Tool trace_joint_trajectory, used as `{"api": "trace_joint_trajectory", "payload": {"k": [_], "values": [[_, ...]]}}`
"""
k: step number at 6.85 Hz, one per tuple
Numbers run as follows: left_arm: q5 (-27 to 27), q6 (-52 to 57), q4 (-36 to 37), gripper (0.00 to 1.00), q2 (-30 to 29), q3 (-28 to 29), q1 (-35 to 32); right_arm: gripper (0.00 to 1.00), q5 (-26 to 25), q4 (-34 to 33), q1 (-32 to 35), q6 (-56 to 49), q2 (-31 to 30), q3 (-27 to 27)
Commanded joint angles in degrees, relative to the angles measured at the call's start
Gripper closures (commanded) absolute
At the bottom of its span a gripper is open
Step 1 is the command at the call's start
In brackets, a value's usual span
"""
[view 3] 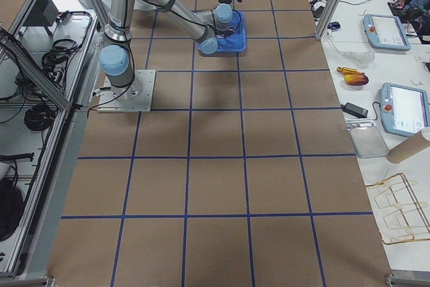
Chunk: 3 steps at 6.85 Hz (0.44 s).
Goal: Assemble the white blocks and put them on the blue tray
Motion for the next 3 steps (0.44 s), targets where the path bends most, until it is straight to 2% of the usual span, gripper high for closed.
{"api": "trace_joint_trajectory", "payload": {"k": [1, 3], "values": [[0.1, -0.4, 0.0, 1.00, -0.2, 0.0, 0.0, 0.30, 0.3, -0.1, 0.0, 0.5, -0.1, 0.0], [0.1, -0.3, 0.1, 1.00, -0.1, 0.0, 0.0, 0.24, 0.0, 0.0, -0.1, 7.9, -1.0, -0.1]]}}
